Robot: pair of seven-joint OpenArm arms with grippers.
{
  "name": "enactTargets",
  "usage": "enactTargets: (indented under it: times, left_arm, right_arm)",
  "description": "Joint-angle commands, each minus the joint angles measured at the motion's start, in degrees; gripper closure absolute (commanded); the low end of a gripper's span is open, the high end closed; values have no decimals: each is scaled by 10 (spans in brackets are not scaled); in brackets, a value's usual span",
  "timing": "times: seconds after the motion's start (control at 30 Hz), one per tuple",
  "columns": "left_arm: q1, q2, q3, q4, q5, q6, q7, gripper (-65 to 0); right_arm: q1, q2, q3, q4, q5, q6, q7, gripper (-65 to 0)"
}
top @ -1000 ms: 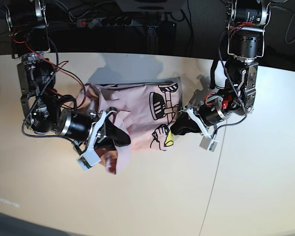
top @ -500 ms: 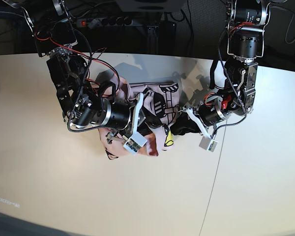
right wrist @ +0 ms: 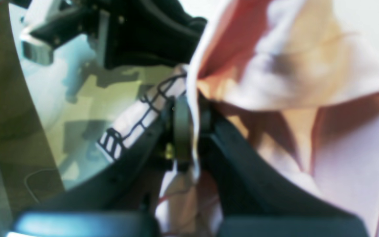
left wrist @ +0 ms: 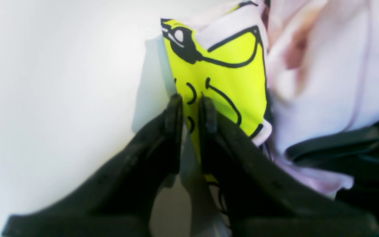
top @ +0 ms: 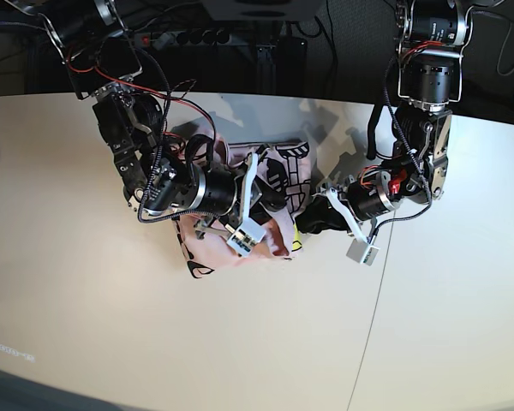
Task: Fold the T-shirt properly
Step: 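Fold the collar end with the right gripper over toward the left gripper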
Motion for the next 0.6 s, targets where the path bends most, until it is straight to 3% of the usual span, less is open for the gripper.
enactTargets:
  times: [0.0,0.1,0.2,0.33,0.57]
  left_arm:
    - [8,3,4,-4,-4,6,35,-123]
    - [8,3,4,-4,-4,6,39,-123]
    - [8,3,4,-4,-4,6,39,-124]
    - [8,3,3,-4,-4,6,39,-123]
    - [8,3,2,-4,-4,6,43,-124]
  right_arm:
    - [11,-9,0,4,11,17,20,0]
    - [11,-27,0,1,11,17,20,-23]
    - [11,-41,0,1,11,17,26,-147]
    - [12,-50,0,1,18,17,43,-234]
    - [58,-53,6,9,102,17,43,-242]
